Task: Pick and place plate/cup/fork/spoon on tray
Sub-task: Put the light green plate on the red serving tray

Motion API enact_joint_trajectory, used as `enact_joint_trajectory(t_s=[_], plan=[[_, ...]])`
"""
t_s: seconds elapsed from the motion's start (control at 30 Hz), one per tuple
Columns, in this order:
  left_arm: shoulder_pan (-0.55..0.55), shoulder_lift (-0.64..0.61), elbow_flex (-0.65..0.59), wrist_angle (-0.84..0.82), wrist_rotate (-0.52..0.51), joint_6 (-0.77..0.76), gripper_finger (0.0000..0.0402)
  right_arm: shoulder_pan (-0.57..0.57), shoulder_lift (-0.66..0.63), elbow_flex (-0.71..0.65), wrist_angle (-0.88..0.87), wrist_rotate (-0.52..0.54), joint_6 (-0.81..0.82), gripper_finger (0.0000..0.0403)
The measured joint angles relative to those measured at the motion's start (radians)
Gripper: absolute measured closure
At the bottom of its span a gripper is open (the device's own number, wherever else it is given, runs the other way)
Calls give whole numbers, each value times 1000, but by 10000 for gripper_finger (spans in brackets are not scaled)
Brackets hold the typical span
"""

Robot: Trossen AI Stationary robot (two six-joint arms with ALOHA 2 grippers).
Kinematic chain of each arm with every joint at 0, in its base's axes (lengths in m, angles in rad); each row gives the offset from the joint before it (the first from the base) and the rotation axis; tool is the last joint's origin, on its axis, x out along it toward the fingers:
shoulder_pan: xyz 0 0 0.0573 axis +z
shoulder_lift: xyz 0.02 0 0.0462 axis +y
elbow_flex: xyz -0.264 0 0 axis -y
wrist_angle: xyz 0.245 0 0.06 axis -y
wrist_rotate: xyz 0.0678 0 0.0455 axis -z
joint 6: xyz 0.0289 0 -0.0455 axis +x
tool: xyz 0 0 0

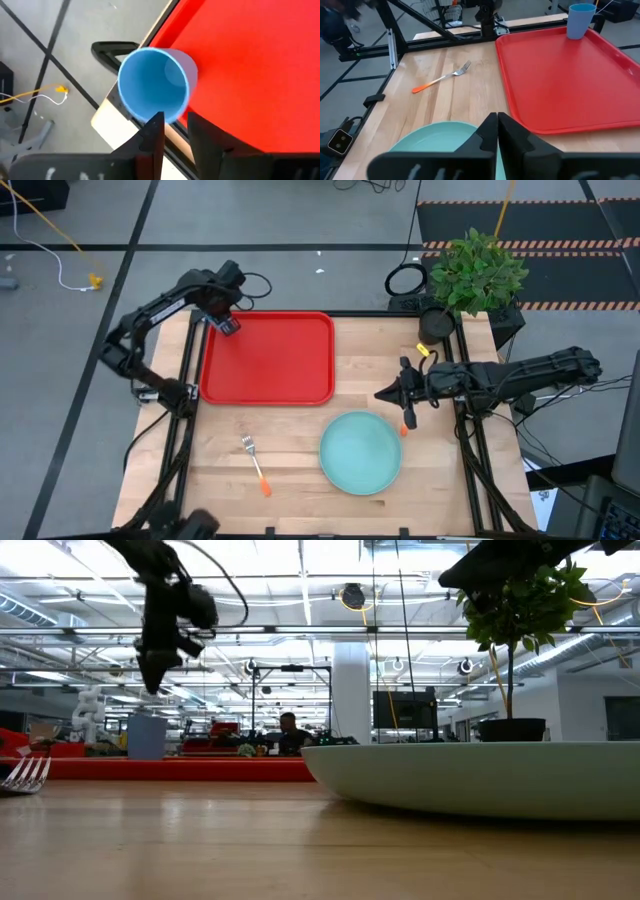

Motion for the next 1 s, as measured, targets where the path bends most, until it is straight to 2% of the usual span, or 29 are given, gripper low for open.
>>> enact_joint_trajectory(t_s=[0.13,0.3,0.43,0.53,0.67,0.8,1.0], plan=[[-93,-111,0,-48,6,-114,314,0,46,0,13,-61,5,376],[-243,-235,0,-25,185,-237,314,49,142,11,46,-174,76,342],[-403,-312,-22,64,253,-260,314,168,228,48,15,-122,106,317],[-515,-348,-37,123,257,-279,314,256,296,96,-35,-72,135,299],[-650,-354,-52,209,253,-309,314,350,396,176,-135,-70,200,278],[-765,-353,-91,311,253,-316,314,420,484,233,-187,-69,210,271],[-905,-353,-184,449,252,-355,314,482,566,248,-197,-74,211,271]])
